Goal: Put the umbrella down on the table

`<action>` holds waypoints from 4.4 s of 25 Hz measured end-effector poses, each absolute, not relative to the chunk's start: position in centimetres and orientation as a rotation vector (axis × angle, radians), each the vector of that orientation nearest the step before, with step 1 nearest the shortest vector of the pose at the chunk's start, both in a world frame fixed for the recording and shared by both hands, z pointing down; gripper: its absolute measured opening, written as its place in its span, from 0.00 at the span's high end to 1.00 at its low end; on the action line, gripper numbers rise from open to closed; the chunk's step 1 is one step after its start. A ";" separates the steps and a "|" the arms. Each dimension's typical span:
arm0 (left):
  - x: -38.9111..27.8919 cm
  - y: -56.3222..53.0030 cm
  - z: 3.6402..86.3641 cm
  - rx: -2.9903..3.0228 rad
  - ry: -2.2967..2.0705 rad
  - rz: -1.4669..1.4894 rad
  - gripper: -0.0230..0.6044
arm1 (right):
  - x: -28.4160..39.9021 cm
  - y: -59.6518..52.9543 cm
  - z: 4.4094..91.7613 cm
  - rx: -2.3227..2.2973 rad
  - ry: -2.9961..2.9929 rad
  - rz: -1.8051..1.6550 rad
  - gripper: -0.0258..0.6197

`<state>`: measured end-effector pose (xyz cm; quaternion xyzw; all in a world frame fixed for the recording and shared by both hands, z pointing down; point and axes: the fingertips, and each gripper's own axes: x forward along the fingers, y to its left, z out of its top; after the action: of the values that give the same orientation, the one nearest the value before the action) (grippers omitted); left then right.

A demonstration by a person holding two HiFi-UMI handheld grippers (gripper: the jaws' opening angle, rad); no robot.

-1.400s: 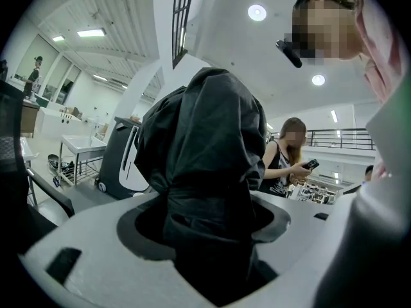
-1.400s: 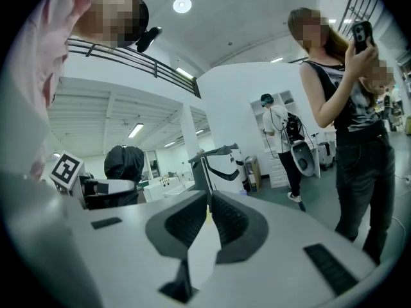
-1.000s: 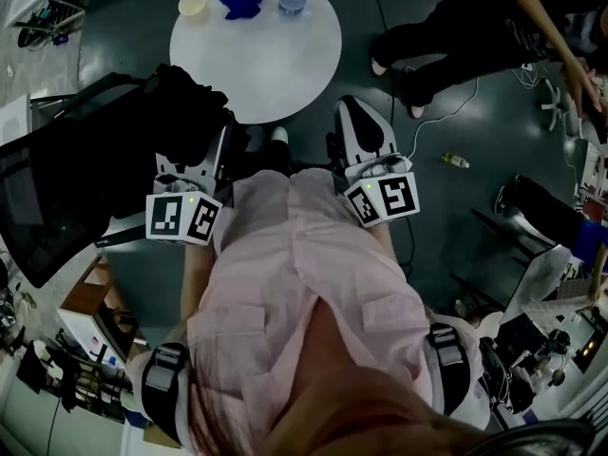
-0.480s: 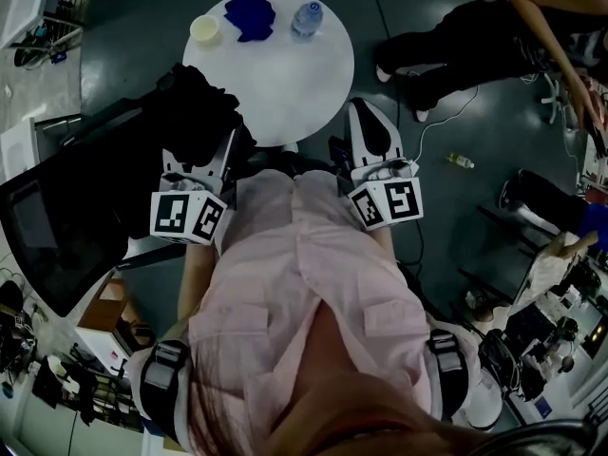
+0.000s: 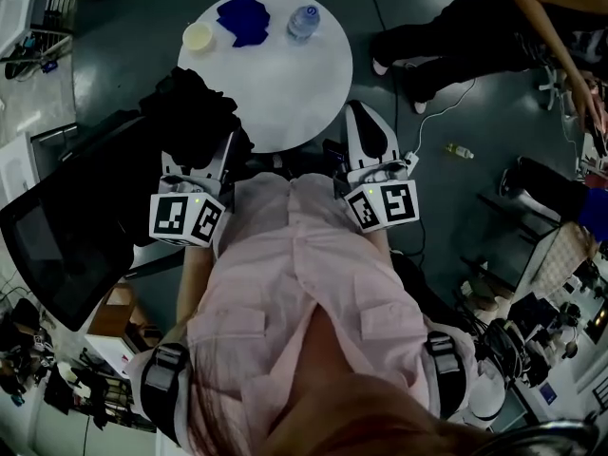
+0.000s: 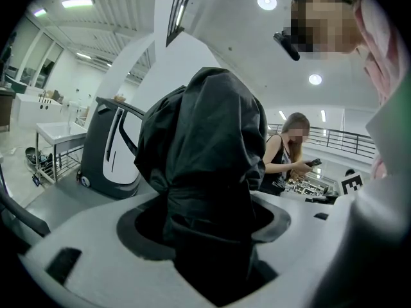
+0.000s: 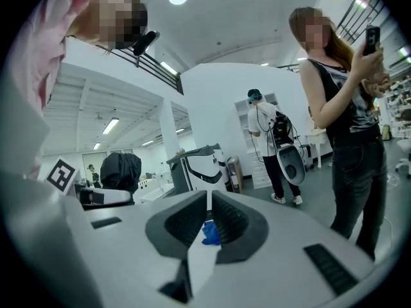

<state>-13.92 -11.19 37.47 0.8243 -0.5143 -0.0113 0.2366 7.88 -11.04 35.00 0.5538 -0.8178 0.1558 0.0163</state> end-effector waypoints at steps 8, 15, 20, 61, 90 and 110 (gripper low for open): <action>-13.3 -12.1 37.2 2.245 -1.461 -0.022 0.47 | 8.4 -13.5 34.6 1.655 -2.581 0.465 0.90; -13.6 -12.5 37.1 2.205 -1.524 -0.016 0.47 | 7.8 -15.5 34.2 1.580 -2.628 0.464 0.90; -13.5 -13.6 37.4 2.210 -1.528 0.024 0.47 | 7.5 -16.7 34.3 1.561 -2.636 0.476 0.90; -14.2 -13.2 42.1 2.170 -1.504 0.350 0.47 | 9.3 -16.3 35.6 1.581 -2.590 0.536 0.90; -12.0 -13.4 49.4 2.156 -1.315 0.585 0.47 | 9.1 -16.2 36.0 1.597 -2.610 0.559 0.90; -6.4 -16.7 65.1 2.079 -0.950 0.998 0.47 | 11.7 -16.4 36.5 1.676 -2.527 0.566 0.90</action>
<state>-6.38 -16.68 65.13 0.7904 -0.3610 0.3795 0.3179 11.74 -16.37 36.48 0.5431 -0.8189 0.1834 0.0283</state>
